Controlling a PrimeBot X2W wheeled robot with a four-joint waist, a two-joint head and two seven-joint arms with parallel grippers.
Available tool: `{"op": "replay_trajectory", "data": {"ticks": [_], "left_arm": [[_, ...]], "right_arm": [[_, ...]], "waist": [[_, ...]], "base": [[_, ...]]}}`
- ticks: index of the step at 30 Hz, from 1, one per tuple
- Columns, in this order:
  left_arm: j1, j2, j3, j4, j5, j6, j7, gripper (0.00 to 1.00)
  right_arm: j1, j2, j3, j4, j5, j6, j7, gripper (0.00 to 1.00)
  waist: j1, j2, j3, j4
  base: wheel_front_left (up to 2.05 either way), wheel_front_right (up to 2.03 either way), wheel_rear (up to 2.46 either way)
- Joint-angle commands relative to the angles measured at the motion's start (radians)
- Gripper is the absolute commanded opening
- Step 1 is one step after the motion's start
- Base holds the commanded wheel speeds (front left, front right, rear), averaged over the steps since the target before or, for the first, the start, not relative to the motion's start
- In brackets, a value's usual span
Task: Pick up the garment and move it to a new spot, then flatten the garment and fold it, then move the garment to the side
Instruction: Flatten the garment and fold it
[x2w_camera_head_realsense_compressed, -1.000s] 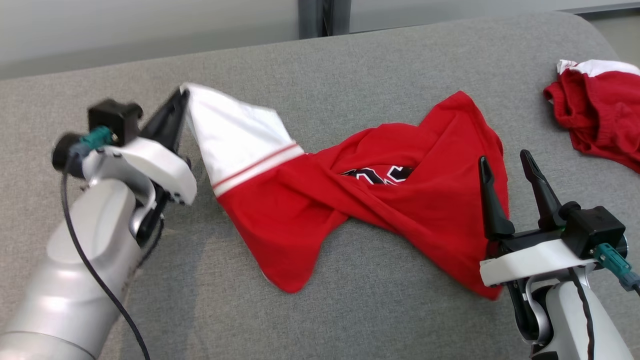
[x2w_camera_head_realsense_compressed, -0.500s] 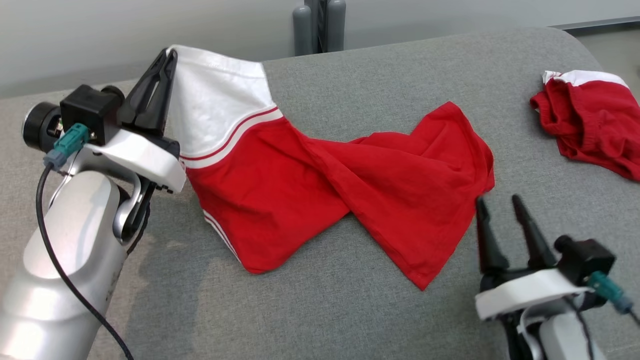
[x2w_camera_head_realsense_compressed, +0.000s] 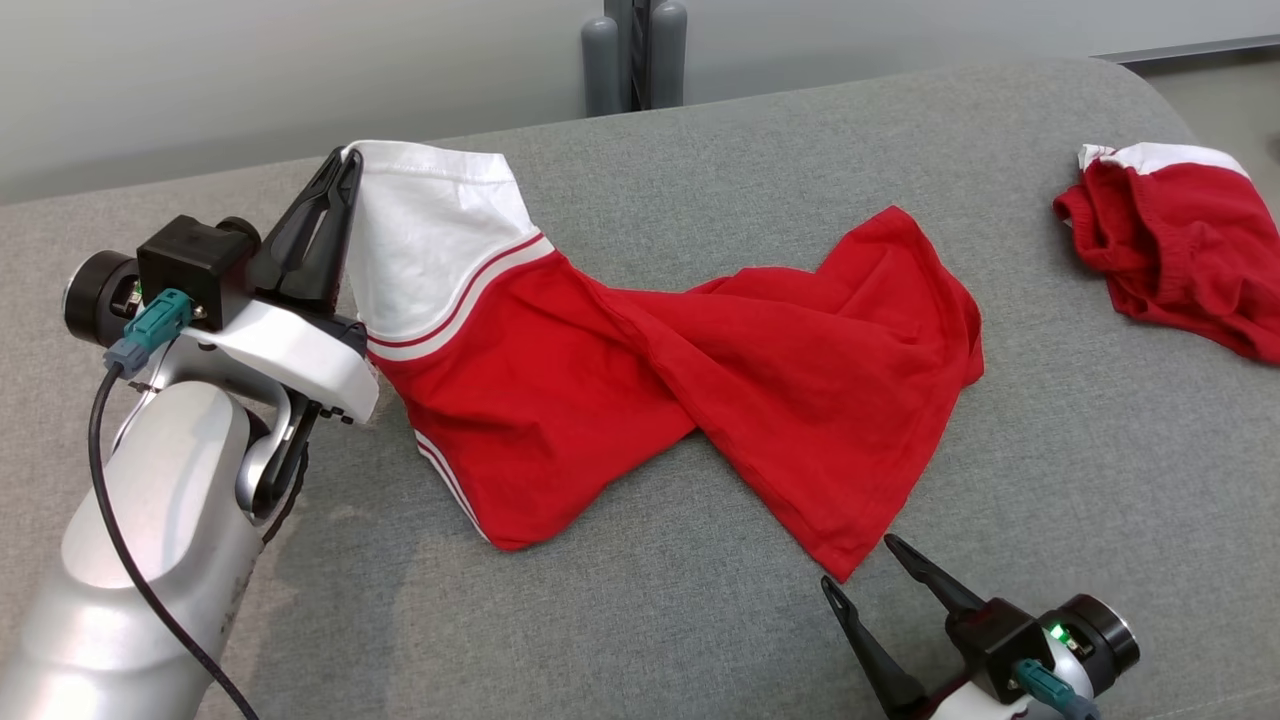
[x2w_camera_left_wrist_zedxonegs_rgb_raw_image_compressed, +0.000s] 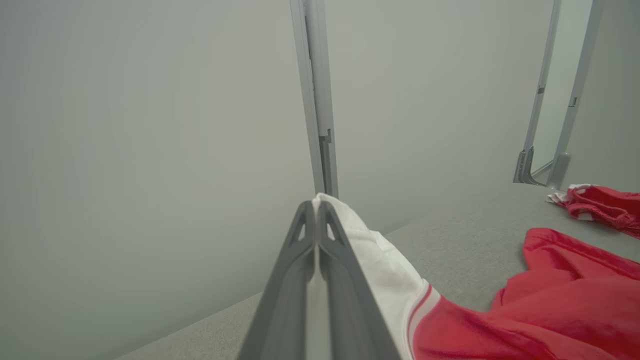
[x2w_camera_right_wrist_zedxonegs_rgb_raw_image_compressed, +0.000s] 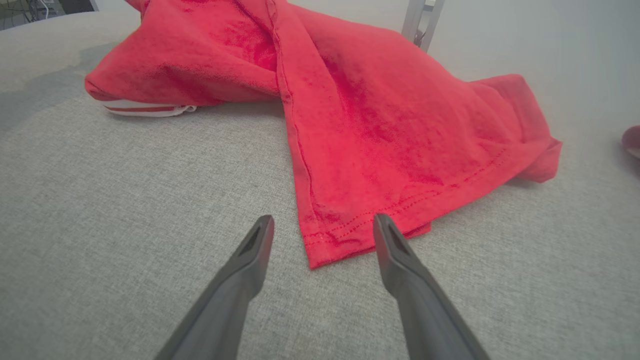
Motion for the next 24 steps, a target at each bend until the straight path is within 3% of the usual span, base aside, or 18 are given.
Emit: {"op": "replay_trajectory", "data": {"ticks": [1,24], "left_arm": [[0.002,-0.002,0.004,0.002,0.002,-0.003,-0.004,0.00],[-0.015,-0.025,-0.008,0.025,0.011,-0.017,-0.004,0.00]], "right_arm": [[-0.013,-0.012,0.007,0.000,-0.006,0.000,0.004,1.00],[-0.140,-0.021,0.079,0.208,-0.002,0.000,0.084,1.00]], "waist": [[0.0000,0.0000,-0.002,0.000],[0.0000,0.0000,-0.006,0.037]], "base": [[0.00,0.00,0.00],[0.00,0.00,0.00]]}}
